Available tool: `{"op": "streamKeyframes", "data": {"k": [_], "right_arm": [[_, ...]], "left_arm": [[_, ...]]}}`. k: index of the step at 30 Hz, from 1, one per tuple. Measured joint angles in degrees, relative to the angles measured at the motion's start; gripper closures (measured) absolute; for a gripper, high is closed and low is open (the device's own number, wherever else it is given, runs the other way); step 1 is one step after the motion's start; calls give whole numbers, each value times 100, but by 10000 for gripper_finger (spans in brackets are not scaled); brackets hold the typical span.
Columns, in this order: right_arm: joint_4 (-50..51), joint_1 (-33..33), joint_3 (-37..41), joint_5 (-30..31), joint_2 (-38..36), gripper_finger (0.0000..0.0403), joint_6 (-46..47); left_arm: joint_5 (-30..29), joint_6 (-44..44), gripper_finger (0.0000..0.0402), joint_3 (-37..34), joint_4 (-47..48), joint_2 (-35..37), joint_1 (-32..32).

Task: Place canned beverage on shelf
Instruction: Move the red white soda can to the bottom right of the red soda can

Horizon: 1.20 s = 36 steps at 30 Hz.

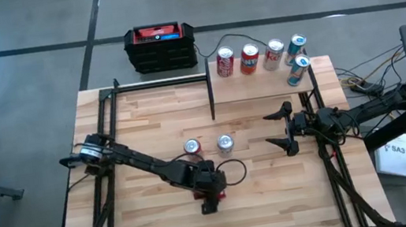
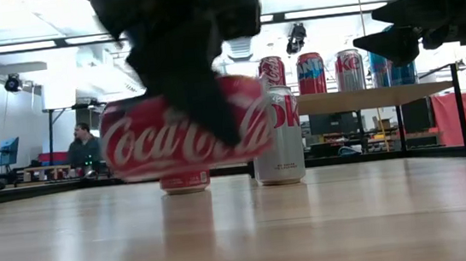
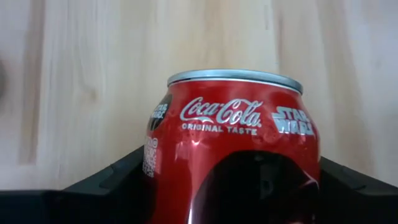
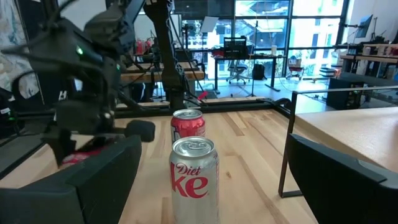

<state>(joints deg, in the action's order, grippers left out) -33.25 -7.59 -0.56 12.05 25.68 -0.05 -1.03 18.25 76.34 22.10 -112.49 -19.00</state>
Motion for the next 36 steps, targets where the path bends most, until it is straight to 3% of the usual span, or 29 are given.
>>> {"op": "streamKeyframes", "data": {"k": [7,17,23,31,36], "right_arm": [[1,0,-1,0,-1,19,0],[1,1,-1,0,-1,19,0],[1,-1,1,0,-1,19,0],[1,0,0,0,2,19,0],[1,-1,-1,0,0,19,1]], "left_arm": [[-542,3,118,332,-238,0,-77],[-2423,25,118,-119,-1870,61,-487],[-3097,87,118,-1040,-3934,101,-584],[-3126,-209,118,-2597,-7730,-8,-606],[-3123,-430,118,-3189,-9421,-384,-660]]}}
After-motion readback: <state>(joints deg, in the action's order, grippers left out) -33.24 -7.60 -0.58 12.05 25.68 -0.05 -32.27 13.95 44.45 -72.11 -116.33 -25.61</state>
